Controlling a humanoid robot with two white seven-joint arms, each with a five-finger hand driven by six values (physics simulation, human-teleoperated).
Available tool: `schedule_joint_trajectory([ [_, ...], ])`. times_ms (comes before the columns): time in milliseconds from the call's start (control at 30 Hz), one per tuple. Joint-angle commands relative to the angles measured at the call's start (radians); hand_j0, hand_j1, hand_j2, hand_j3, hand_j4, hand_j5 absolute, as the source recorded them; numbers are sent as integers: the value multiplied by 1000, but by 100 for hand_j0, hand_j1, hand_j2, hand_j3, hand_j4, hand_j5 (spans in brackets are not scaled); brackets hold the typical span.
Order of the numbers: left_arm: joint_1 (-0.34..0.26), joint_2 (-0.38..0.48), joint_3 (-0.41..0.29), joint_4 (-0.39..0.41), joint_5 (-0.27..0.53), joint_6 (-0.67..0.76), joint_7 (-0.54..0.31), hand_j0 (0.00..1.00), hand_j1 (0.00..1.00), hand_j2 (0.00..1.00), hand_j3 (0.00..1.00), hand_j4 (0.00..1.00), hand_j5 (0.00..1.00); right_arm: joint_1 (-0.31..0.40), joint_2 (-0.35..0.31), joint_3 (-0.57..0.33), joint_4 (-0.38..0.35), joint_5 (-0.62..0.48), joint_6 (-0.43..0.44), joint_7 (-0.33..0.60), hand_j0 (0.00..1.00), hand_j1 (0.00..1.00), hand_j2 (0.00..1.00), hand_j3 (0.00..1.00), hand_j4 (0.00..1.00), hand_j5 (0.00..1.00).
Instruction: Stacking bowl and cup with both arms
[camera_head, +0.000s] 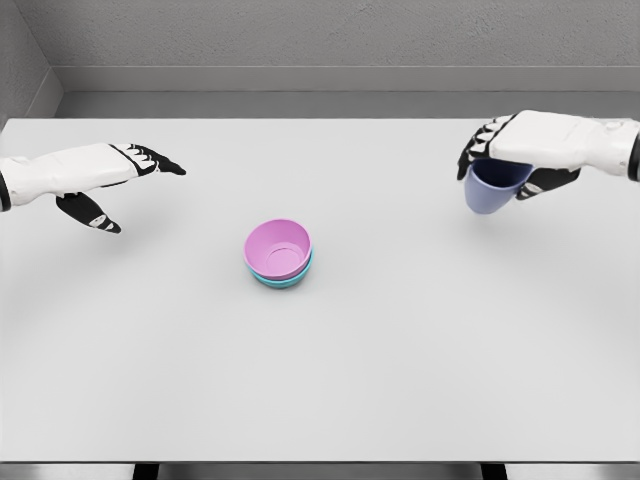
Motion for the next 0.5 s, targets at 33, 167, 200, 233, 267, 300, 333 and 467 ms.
schedule_joint_trajectory([
  [33,0,1,1,0,6,3,0,100,100,100,100,100,100,-3,31,-13,-24,-6,3,-1,64,64,64,64,64,64],
  [167,0,1,1,0,6,3,2,100,100,100,100,100,100,-5,57,-13,-41,-6,1,-1,64,64,64,64,64,64],
  [200,-2,1,1,0,6,3,0,100,100,100,100,100,100,-6,59,-13,-44,-6,1,-1,64,64,64,64,64,64],
  [233,0,1,1,0,6,3,0,100,100,100,100,100,100,-8,57,-13,-59,-6,3,-1,64,64,64,64,64,64],
  [267,0,1,1,0,6,3,2,100,100,100,100,100,100,-9,59,-13,-70,-6,4,-1,64,64,64,64,64,64],
  [300,-2,1,1,0,6,3,0,100,100,100,100,100,100,-11,61,-15,-76,-6,7,-1,64,64,64,64,64,64],
  [333,-2,1,1,0,6,3,0,100,100,100,100,100,100,-15,70,-15,-76,-6,7,-1,64,64,64,64,64,64],
  [467,-2,2,1,3,8,3,0,100,100,100,100,100,100,-20,90,-15,-108,-6,3,-1,64,64,64,64,64,64],
])
